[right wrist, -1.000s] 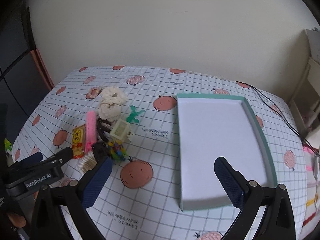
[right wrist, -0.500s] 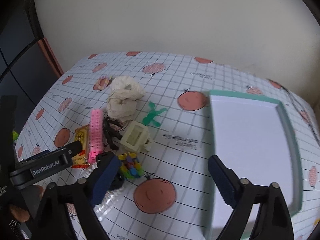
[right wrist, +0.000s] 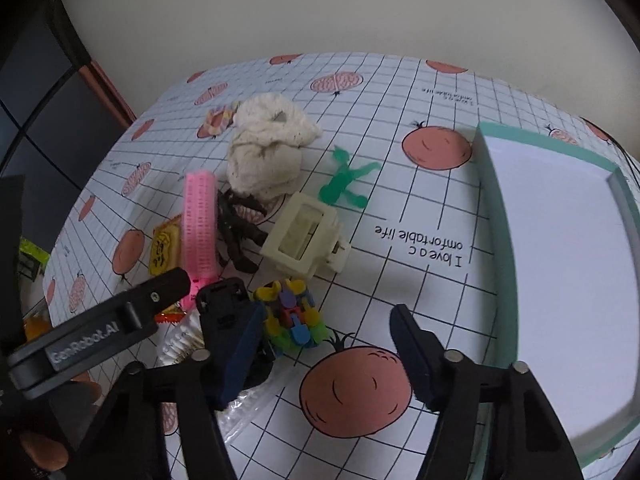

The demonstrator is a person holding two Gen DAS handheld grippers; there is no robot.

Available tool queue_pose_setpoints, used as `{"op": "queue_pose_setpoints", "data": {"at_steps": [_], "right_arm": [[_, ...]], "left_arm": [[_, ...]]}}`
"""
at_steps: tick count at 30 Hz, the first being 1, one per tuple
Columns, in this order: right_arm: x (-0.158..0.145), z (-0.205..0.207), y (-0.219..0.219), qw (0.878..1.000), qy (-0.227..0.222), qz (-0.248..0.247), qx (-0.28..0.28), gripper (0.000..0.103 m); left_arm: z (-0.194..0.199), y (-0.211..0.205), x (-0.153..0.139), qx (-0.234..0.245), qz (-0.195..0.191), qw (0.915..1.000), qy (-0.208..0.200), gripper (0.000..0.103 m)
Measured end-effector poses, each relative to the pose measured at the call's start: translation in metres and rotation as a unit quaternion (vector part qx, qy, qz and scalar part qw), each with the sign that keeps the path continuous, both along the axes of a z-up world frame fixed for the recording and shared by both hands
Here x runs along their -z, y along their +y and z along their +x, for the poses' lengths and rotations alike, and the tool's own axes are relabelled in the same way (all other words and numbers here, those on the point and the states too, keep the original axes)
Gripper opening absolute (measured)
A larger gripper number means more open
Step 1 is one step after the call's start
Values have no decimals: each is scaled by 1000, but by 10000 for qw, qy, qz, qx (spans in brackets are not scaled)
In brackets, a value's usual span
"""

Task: Organize objects
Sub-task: 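Close the right gripper on the colourful block figure while the left gripper reaches the black toy car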

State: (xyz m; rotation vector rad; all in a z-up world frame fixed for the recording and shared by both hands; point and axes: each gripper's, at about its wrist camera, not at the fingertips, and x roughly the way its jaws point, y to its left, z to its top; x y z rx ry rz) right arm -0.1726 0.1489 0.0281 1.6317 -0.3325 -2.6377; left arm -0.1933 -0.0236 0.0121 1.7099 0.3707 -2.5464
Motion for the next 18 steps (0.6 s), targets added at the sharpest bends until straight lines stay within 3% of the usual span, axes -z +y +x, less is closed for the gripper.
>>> {"op": "queue_pose_setpoints", "data": {"at_steps": [9, 16, 18], "right_arm": [[7, -6, -7, 9988, 9, -491, -48, 58], [16, -11, -22, 9987, -140, -434, -207, 41], [18, -12, -22, 9987, -166, -449, -190, 41]], "left_arm": [[4, -2, 0, -80, 209, 9997, 6, 103], [4, -7, 0, -138, 222, 9996, 51, 103], [5, -7, -1, -150, 247, 9996, 61, 103]]}}
